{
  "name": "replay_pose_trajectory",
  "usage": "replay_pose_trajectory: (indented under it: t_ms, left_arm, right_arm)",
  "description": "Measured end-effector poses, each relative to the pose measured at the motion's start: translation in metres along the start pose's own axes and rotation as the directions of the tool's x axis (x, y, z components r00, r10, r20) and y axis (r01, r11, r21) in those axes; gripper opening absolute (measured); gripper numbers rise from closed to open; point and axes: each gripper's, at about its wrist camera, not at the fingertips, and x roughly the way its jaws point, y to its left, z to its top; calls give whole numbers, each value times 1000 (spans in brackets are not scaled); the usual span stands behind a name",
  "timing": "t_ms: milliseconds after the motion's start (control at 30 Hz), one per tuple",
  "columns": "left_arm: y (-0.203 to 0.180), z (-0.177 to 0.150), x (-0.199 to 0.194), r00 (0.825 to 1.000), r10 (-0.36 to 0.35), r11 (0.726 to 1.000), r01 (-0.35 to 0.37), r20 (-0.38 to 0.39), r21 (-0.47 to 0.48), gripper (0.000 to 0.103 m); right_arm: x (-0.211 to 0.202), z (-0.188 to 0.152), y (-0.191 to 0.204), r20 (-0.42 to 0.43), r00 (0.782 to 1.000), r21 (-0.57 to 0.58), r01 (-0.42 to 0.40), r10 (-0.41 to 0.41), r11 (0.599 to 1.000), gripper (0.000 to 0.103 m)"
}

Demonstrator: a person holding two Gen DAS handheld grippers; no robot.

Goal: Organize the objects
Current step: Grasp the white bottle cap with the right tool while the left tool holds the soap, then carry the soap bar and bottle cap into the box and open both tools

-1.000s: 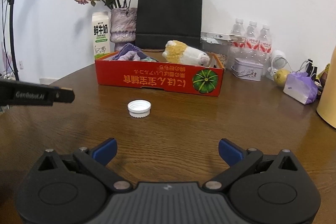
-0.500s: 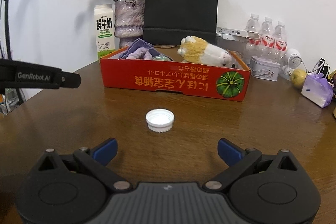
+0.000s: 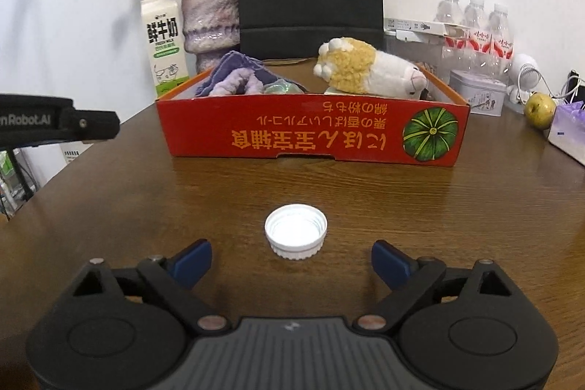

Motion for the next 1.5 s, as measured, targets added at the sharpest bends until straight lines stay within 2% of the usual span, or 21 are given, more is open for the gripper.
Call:
replay_pose_trajectory:
  t_ms: [133, 267, 367, 400, 433, 633, 800, 1000, 1267, 1500]
  left_arm:
    - [1, 3, 8, 1000, 4, 1000, -4, 6, -5, 31]
    - [3, 4, 12, 1000, 9, 1000, -9, 11, -3, 31]
    - [4, 3, 14, 1000, 11, 1000, -11, 12, -2, 31]
    - [4, 3, 14, 1000, 12, 1000, -12, 12, -3, 31]
    - [3, 3, 14, 1000, 16, 1000, -16, 13, -4, 31]
    - [-4, 3, 5, 998, 32, 999, -32, 53, 11, 31]
    - [-13, 5, -3, 996, 18, 1000, -19, 82, 7, 31]
    - [-28, 4, -9, 995, 3, 1000, -3, 95, 6, 31]
    - [-43, 9, -12, 994, -5, 1000, 6, 109, -15, 31]
    - [-54, 19, -5, 993, 0, 1000, 4, 115, -26, 31]
  right_arm:
    - [13, 6, -1, -25, 1000, 20, 1, -1, 1000, 92]
    - [19, 9, 2, -35, 999, 9, 0, 0, 1000, 84]
    - [18, 10, 6, -25, 1000, -22, -17, 16, 1000, 59]
    - [17, 10, 8, -21, 999, -30, -25, 25, 999, 42]
    - [17, 10, 8, -18, 999, -35, -36, 35, 999, 39]
    - [11, 10, 9, 22, 999, -31, -41, 42, 999, 39]
    - [3, 10, 11, 85, 996, -62, -11, 16, 998, 39]
    - [-10, 16, 1, 146, 989, -37, 1, 4, 999, 39]
    - [-27, 29, -11, 239, 971, -40, 12, -2, 999, 39]
    - [-33, 50, -27, 305, 952, -22, -12, 18, 1000, 39]
